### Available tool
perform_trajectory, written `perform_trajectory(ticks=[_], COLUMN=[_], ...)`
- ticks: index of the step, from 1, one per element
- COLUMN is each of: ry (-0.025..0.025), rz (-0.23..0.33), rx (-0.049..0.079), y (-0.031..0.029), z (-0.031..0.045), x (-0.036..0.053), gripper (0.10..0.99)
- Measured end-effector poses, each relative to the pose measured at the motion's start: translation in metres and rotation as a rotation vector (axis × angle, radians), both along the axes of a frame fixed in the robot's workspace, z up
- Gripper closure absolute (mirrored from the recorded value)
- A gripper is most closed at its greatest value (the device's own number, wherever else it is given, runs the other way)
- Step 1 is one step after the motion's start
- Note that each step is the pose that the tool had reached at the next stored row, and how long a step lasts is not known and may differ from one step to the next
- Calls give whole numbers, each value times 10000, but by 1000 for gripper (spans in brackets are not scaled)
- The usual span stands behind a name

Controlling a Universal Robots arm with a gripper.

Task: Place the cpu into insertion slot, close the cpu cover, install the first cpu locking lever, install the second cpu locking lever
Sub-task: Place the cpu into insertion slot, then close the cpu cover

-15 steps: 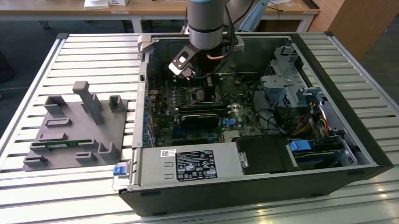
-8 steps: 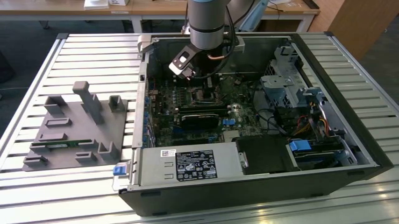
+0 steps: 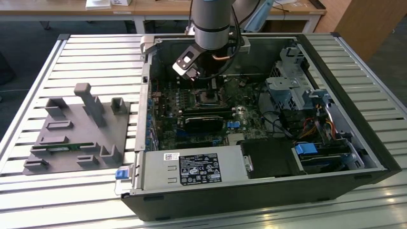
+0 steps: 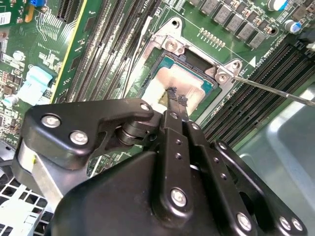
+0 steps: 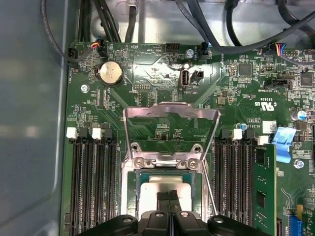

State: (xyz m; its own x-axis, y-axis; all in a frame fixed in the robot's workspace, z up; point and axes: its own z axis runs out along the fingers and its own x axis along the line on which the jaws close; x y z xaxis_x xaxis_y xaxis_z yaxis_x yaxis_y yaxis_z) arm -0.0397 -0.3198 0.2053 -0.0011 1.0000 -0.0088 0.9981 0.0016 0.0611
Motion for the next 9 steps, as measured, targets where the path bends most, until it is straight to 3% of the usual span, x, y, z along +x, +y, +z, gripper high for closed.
perform_trajectory(ticks=[9], ry=[3], rz=[0], rx=[-1], y=[0], z=[31], x=[0], gripper=[980])
